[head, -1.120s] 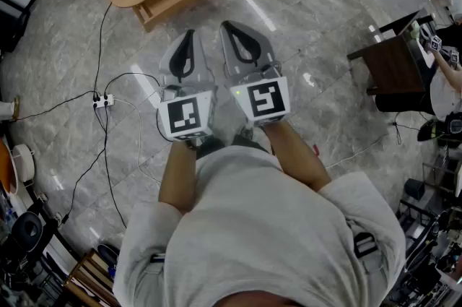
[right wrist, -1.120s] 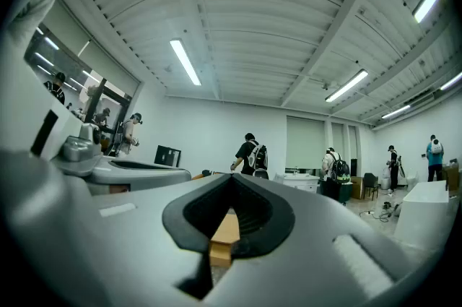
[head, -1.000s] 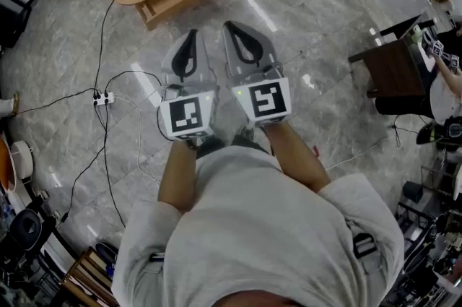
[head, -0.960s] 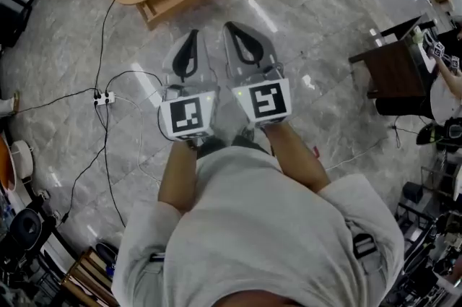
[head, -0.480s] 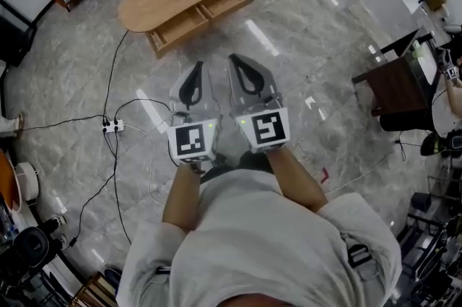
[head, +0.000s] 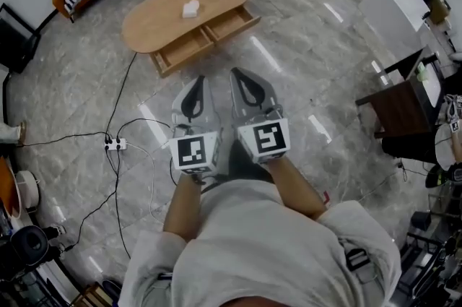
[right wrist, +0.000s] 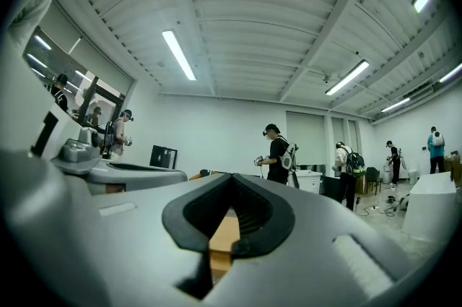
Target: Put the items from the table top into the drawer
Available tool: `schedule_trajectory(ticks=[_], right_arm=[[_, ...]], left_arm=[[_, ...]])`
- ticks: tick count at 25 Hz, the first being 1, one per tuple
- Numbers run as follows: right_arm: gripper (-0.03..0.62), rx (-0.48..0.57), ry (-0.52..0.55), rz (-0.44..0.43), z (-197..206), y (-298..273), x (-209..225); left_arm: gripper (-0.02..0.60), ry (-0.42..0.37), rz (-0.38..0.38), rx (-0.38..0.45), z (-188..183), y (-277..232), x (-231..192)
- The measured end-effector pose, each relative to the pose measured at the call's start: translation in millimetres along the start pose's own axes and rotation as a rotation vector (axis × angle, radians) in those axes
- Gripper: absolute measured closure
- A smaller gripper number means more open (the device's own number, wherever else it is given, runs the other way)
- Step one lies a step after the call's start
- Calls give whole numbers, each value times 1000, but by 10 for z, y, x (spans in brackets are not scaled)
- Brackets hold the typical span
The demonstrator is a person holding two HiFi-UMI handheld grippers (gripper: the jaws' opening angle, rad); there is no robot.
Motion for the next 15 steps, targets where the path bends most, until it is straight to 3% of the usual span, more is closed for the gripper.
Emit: schedule_trajectory(ticks=[5, 15], right_arm=[[588, 22, -5, -35, -12, -704, 384], [588, -28, 6, -79, 197, -1665, 1192]], left_arm=[[561, -18, -24, -14, 20, -729, -262], [561, 33, -64, -69, 191, -1956, -548]])
Point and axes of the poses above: the fingertips, and each gripper's own axes: y backward along the fingers, x to its right, z out of its underside, the point moved 3 cm from there along y, backward along the fingers, and after that the axes turned 12 degrees about z, right-handed, at the moved point
